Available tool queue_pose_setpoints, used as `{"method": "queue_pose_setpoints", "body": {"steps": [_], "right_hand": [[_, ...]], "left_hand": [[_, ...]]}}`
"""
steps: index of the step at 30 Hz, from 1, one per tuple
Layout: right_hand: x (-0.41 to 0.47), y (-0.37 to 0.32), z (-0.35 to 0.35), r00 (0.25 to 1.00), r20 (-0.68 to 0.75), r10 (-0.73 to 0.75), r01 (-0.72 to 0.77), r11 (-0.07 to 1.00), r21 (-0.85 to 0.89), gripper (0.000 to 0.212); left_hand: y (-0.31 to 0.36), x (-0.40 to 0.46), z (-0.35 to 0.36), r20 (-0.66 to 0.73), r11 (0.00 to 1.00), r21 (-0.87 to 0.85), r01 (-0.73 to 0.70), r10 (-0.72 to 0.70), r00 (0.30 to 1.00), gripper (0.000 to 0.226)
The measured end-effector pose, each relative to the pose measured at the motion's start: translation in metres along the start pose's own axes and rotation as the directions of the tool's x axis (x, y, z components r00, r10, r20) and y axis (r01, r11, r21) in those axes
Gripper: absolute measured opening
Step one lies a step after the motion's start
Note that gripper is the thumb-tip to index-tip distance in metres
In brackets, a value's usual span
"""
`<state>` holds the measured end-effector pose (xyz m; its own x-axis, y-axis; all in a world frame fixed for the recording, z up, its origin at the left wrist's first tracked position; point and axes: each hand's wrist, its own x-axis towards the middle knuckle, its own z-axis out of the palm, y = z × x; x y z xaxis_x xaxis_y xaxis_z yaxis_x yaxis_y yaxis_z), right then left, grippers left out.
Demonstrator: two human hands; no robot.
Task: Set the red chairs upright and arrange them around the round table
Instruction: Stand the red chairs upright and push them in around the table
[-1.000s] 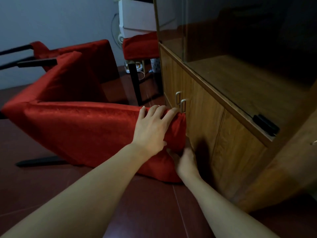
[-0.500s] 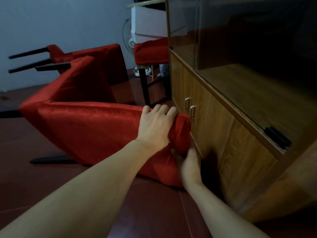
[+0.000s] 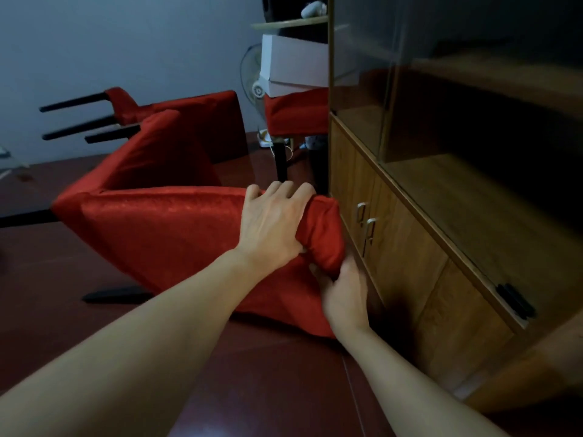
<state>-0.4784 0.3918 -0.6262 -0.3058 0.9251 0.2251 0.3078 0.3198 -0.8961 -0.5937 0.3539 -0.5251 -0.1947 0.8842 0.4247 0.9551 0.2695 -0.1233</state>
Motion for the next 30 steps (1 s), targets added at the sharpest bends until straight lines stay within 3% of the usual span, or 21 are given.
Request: {"method": "queue_pose_setpoints", "body": {"steps": [6,12,17,22,27,30], "right_hand": [[0.013,-0.087,0.010,0.997,0.071,-0.034,0.039,0.997,-0.064,0.055],[0.028,-0.204,0.029,0.976,0.099,-0.196,0.202,0.978,-0.055,0.054],[0.033,-0.282,0.059,0.911,0.264,-0.318,0.379,0.898,-0.225,0.119],[0.037,-0.356,0.091,0.862,0.279,-0.423,0.502,0.791,-0.350,0.121],[0.042,-0.435,0.130,0.841,0.354,-0.409,0.526,0.770,-0.361,0.120],[0.048,-0.480,0.159,0.813,0.376,-0.445,0.571,0.736,-0.363,0.127]], "left_hand": [[-0.060,0.014,-0.076,0.019,0.995,-0.052,0.089,-0.088,0.996,0.079],[-0.145,0.030,-0.162,0.029,0.978,-0.086,0.193,-0.191,0.981,0.078],[-0.225,0.035,-0.224,0.070,0.958,-0.151,0.242,-0.234,0.970,0.078],[-0.291,0.032,-0.269,0.076,0.940,-0.197,0.279,-0.269,0.960,0.076],[-0.356,0.031,-0.316,0.044,0.969,-0.027,0.246,-0.245,0.969,0.099],[-0.393,0.032,-0.341,-0.057,0.978,0.156,0.136,-0.129,0.990,0.079]]}}
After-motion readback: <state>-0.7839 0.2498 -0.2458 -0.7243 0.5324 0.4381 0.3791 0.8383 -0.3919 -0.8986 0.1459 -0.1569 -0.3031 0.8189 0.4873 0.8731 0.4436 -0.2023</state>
